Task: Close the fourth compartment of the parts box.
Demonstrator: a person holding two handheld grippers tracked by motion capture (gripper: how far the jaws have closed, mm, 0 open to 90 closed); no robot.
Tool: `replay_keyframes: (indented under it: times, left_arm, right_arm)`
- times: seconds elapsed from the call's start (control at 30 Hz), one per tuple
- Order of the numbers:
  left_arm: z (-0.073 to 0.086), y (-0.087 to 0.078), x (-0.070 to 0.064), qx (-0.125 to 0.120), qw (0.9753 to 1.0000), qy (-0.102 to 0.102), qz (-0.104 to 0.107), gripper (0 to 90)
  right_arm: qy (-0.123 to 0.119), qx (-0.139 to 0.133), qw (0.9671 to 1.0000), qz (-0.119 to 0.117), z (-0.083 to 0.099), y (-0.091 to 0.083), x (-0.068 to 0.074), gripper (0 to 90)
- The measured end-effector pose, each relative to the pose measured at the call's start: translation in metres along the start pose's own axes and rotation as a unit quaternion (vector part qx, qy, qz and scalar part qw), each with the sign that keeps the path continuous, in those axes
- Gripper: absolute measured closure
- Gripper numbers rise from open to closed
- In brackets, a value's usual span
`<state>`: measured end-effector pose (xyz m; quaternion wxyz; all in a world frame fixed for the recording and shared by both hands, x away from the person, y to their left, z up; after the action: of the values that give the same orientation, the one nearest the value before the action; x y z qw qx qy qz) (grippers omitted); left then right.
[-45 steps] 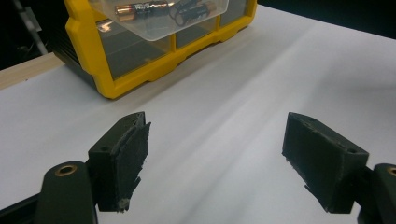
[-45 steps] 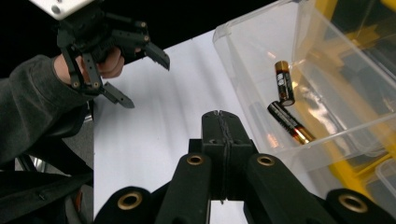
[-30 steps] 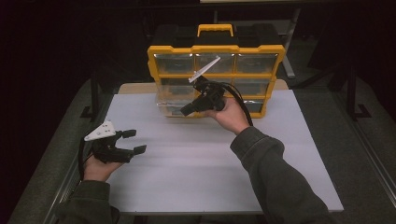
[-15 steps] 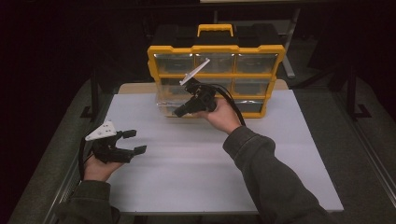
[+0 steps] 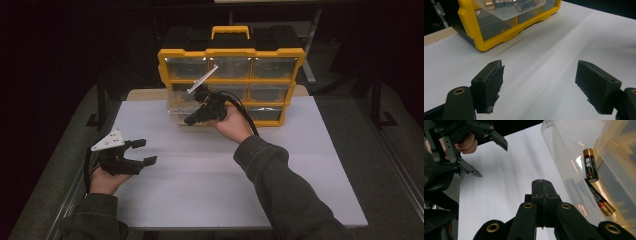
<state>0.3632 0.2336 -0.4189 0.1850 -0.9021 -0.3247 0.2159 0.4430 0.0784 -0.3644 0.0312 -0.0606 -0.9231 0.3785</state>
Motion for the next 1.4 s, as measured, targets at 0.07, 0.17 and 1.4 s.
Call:
replay_keyframes:
  times: [0.07, 0.17, 1.4]
  left_arm:
    - [0.000, 0.000, 0.000, 0.001, 1.0000, 0.001, 0.000, 21.6]
    - [0.000, -0.001, 0.000, 0.001, 1.0000, 0.002, -0.001, 21.6]
    - [0.000, -0.002, 0.001, 0.002, 1.0000, 0.005, -0.003, 21.7]
  right_arm:
    - [-0.001, 0.003, 1.0000, 0.005, 0.000, 0.001, -0.001, 88.9]
    - [-0.003, 0.005, 0.9999, 0.011, -0.001, 0.001, -0.002, 88.9]
    - [-0.008, 0.020, 0.9990, 0.040, -0.007, 0.003, -0.019, 89.1]
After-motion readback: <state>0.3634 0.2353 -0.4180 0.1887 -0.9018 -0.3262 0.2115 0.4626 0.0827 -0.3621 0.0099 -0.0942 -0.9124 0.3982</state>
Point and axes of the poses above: each handheld gripper's, and its own axes: y roughly forward along the jaws, z roughly out of its underside, x roughly to its left, the point moved 10 cm from there along y, roughly forward along the jaws, and after that the axes turned 14 degrees about -y, right-handed, at the moved point
